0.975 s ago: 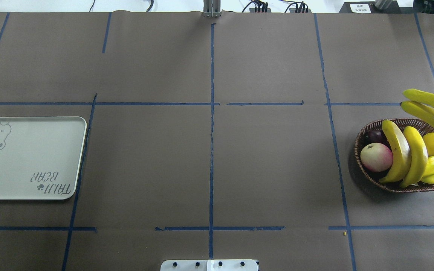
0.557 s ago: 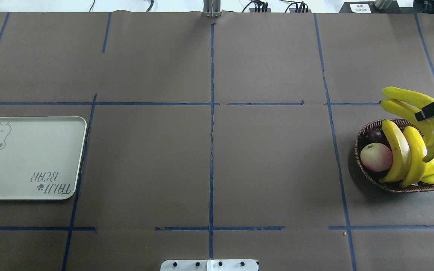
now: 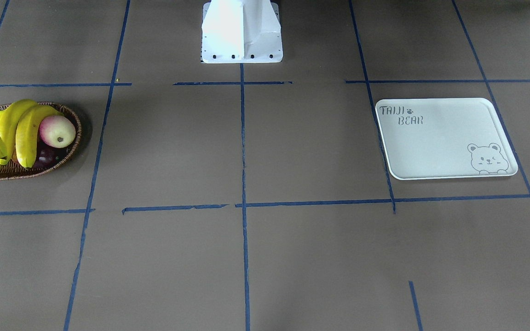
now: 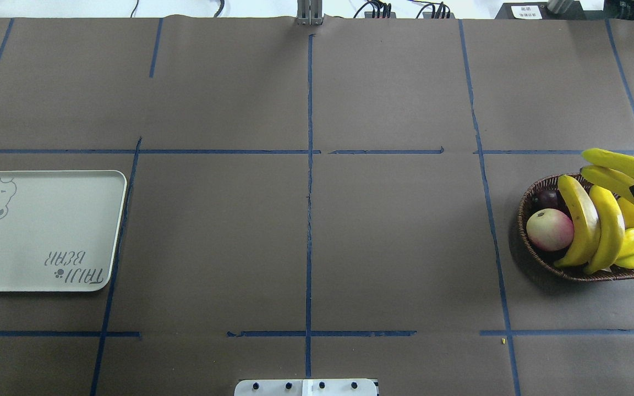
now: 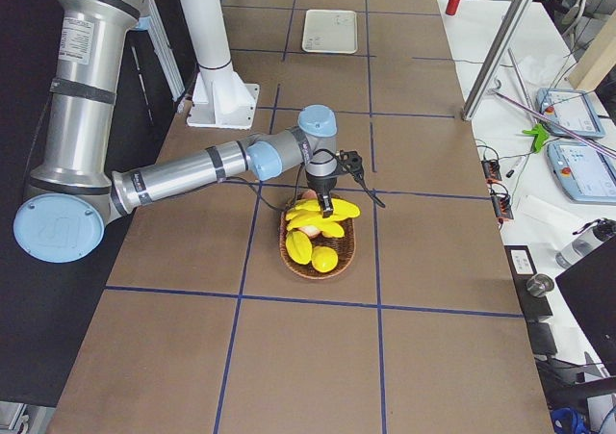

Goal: Transfer all bananas from basket to plate

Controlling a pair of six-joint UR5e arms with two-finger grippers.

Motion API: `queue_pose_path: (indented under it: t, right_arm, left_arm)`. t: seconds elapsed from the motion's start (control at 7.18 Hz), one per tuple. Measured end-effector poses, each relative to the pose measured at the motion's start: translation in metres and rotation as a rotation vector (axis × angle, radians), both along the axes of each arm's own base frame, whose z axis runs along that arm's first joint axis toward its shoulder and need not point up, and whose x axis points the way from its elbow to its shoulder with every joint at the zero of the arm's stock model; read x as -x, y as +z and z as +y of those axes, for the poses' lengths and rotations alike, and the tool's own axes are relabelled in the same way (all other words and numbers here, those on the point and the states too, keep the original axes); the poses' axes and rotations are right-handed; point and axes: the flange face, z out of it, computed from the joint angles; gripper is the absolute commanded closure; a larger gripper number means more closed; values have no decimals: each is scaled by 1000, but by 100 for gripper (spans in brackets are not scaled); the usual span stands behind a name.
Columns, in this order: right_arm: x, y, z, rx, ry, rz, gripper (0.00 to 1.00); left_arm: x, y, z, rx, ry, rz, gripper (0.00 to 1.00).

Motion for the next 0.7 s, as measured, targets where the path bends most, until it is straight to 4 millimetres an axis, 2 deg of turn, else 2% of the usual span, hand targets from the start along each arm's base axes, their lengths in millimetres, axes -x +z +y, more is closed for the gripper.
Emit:
queue_pose_path:
  t: [0.28,0.42,0.7]
  right_arm:
    - [-16,37,6,90,80,57,100]
    - [-18,43,6,148,154,56,100]
    - [-17,43,4,214,260,34,96]
  left_arm:
    - [-2,0,0,-2,6,0,0]
    - [-2,0,0,-4,7,0,0]
    - [-3,0,0,-3,8,0,0]
